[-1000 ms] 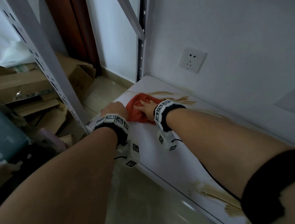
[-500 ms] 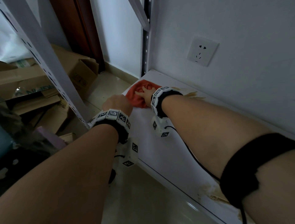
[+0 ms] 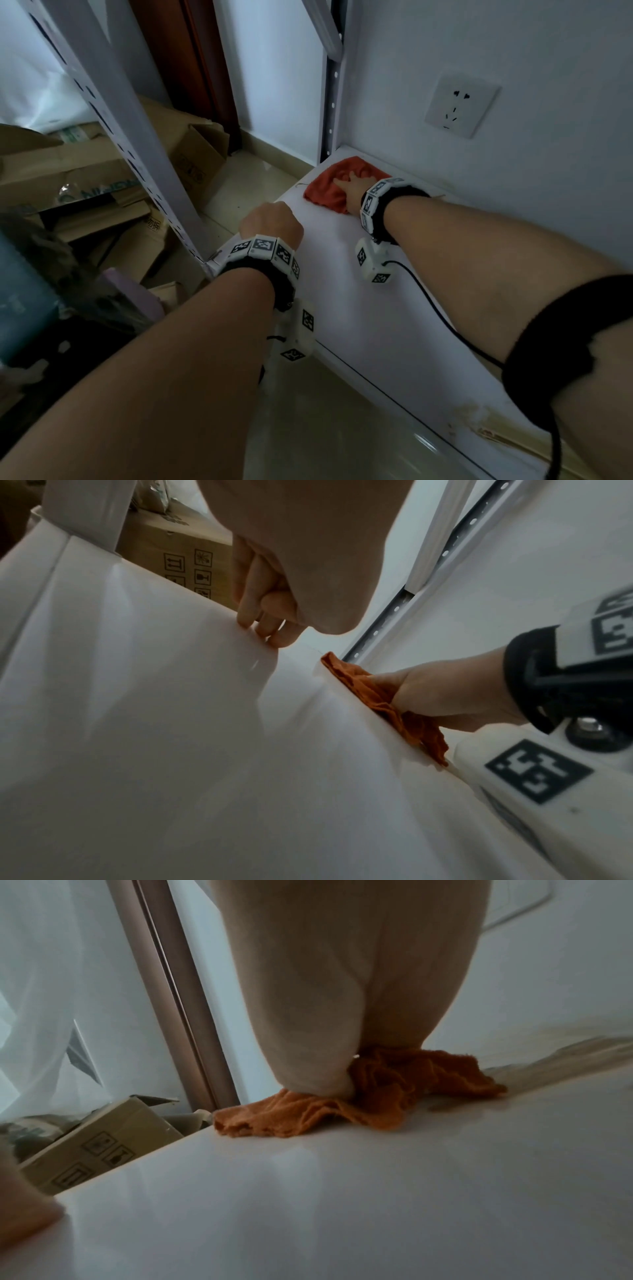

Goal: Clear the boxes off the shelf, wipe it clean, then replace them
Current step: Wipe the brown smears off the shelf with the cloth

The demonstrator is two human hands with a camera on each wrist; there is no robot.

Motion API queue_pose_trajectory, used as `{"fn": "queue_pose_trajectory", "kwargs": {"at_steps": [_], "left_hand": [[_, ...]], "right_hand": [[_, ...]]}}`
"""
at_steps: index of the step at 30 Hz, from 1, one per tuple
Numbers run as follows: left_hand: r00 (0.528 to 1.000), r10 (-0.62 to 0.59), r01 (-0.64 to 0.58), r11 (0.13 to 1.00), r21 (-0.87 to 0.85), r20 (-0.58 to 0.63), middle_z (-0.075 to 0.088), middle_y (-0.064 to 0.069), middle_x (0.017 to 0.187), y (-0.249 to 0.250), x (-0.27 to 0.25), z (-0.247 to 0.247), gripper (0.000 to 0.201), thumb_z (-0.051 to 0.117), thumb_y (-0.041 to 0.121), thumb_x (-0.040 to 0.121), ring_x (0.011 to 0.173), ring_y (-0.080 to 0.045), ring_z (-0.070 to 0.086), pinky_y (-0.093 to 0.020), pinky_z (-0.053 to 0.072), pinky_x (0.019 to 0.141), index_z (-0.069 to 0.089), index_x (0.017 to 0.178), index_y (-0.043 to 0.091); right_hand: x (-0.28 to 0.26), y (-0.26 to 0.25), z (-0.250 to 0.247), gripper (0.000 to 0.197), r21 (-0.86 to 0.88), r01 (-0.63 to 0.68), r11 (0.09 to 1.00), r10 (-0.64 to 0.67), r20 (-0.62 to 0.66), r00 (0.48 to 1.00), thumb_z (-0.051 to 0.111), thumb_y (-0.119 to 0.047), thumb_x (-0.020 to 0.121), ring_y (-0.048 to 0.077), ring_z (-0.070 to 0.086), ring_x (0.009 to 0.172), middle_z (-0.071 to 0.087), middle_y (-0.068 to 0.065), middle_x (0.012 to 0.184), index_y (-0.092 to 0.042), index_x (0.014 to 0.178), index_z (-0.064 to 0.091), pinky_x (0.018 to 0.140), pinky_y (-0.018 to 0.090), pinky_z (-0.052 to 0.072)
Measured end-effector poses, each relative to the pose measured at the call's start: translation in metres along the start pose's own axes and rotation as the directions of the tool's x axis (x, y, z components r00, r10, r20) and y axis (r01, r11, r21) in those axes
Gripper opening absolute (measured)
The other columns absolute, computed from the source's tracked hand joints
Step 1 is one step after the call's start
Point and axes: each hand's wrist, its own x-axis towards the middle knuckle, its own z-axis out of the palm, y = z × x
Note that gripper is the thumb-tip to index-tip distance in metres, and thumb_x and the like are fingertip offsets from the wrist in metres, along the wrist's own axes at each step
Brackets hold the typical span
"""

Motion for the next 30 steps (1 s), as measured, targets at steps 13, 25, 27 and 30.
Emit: {"fn": "queue_pose_trajectory", "kwargs": {"at_steps": [13,25,27,30], "left_hand": [[0.999,0.009,-0.012,0.998,-0.055,-0.051,0.066,-0.011,0.108,0.005,0.000,0.001,0.028,0.040,0.014,0.090,0.098,-0.027,0.063,-0.031,0.047,0.077,0.064,0.103,0.009],[1.000,0.025,-0.024,0.999,0.042,-0.005,0.050,-0.005,0.079,0.006,0.004,-0.002,0.025,0.041,0.014,0.091,0.073,-0.022,0.050,-0.030,0.044,0.070,0.063,0.098,0.007],[1.000,0.016,-0.016,0.999,0.032,-0.003,0.049,-0.004,0.077,0.005,0.003,-0.002,0.024,0.042,0.015,0.091,0.072,-0.021,0.050,-0.029,0.044,0.070,0.064,0.097,0.007],[1.000,0.010,-0.010,1.000,0.028,-0.002,0.051,-0.005,0.080,0.005,0.002,-0.002,0.025,0.042,0.015,0.091,0.072,-0.021,0.050,-0.029,0.043,0.069,0.065,0.098,0.008]], "right_hand": [[-0.005,-0.042,0.010,0.065,-0.044,0.254,0.966,-0.257,-0.077,0.963,0.032,-0.006,0.098,0.037,-0.003,0.145,-0.006,0.007,0.159,-0.030,0.151,0.001,0.116,0.046,0.008],[0.008,0.004,0.003,0.059,0.086,0.056,0.995,-0.051,-0.060,0.997,0.030,-0.016,0.101,0.035,0.000,0.145,-0.004,0.012,0.158,-0.017,0.151,0.000,0.117,0.041,0.004],[0.008,0.016,0.006,0.059,0.082,0.030,0.996,-0.025,-0.067,0.997,0.032,-0.015,0.100,0.034,0.004,0.145,0.001,0.014,0.158,-0.016,0.151,0.003,0.117,0.040,0.008],[0.007,0.019,0.009,0.055,0.098,0.035,0.995,-0.026,-0.085,0.996,0.034,-0.016,0.100,0.033,0.012,0.144,0.010,0.014,0.157,-0.016,0.151,0.013,0.116,0.038,0.013]]}}
